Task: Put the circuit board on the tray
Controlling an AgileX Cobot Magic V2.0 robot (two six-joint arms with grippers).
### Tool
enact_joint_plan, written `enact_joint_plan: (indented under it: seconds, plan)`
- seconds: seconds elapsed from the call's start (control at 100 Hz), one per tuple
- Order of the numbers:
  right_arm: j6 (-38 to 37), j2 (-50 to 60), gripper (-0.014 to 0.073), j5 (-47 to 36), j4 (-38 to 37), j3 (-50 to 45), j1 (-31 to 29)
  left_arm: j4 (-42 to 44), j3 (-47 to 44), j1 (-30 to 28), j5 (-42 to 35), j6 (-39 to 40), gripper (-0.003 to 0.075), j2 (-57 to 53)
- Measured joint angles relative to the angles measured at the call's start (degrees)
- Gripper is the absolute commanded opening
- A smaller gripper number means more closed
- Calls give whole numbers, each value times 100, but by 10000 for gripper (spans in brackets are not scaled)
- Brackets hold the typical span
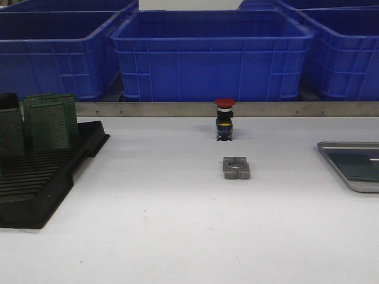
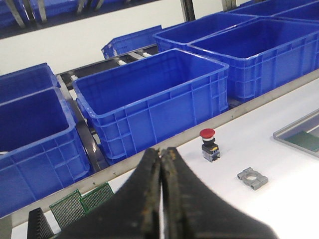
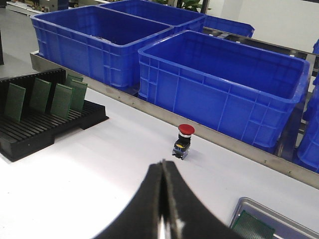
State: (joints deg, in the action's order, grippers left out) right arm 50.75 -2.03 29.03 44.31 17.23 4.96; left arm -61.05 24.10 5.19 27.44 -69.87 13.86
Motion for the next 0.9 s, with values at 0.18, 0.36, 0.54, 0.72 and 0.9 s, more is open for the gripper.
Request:
enact_joint_plan:
  seconds: [0.18,0.36,0.54,0.72,0.9]
  plan:
    - [0,0,-61,13,0,0,0,-78,-115,-2,-26,0,-20,-251]
    - [0,0,-61,24,0,0,0,307,-520,-2,-646,392,-20,-605]
    - [0,0,-61,47,0,0,0,3248,-1170,-2,-1022,4179,-20,-1017]
    - [0,0,-61,57,0,0,0,5366,-2314,-2,-1972,6426,-20,-1392]
    - [0,0,-61,68,0,0,0,5820,-2410,-45,-2227,6741,-20,-1417]
